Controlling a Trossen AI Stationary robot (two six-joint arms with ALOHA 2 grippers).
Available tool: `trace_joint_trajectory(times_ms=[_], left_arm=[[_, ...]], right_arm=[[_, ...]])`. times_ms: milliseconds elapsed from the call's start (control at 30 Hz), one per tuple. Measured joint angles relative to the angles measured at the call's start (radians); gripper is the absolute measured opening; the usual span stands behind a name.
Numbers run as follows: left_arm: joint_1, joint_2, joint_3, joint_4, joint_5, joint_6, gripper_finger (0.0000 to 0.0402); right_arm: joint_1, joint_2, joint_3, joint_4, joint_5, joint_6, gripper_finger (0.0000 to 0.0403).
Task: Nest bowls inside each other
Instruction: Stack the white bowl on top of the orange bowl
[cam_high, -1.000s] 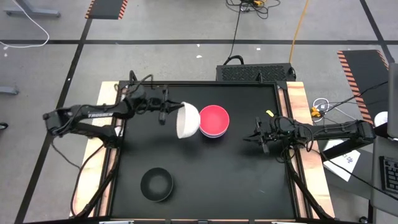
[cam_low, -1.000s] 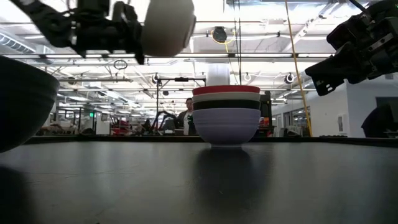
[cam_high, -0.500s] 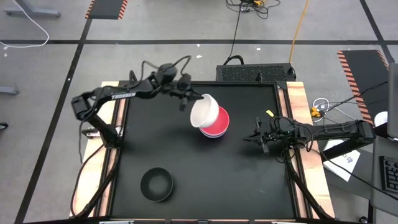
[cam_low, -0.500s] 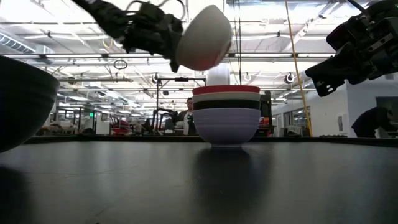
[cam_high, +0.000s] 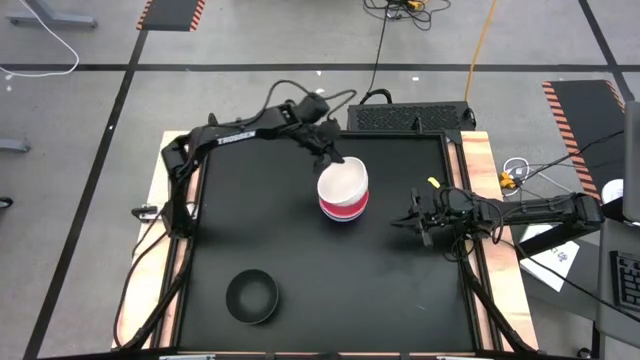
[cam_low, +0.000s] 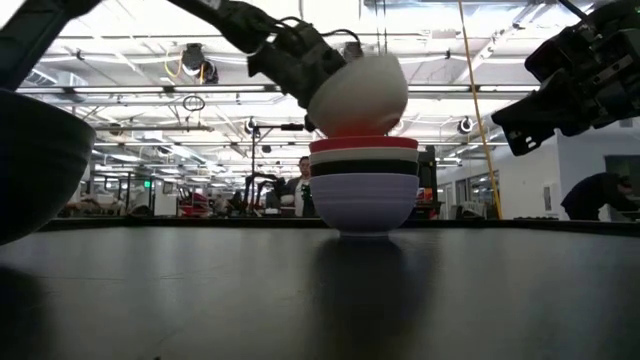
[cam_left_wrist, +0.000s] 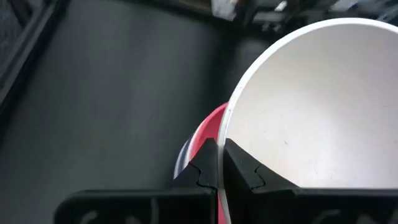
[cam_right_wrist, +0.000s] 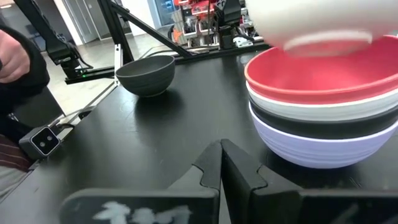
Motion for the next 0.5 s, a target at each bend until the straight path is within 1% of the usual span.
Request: trace_joint_trajectory(times_ms=[133,267,500], left_arm=[[-0.034,0.066,0.091,-0.105,-0.06,0.027,0.0005],[-0.054,0.092,0.139,-0.161,-0.086,0.033,0.0005],[-0.059,0.093,0.148,-0.257,-0.213,0.039,0.0005]], right_arm=[[0.0,0.0,0.0,-0.013,0.0,-0.001,0.0],[0.0,0.0,0.0,-0.017,0.0,-0.001,0.0],[0.0,0.0,0.0,-0.023,0.0,-0.002,0.0]])
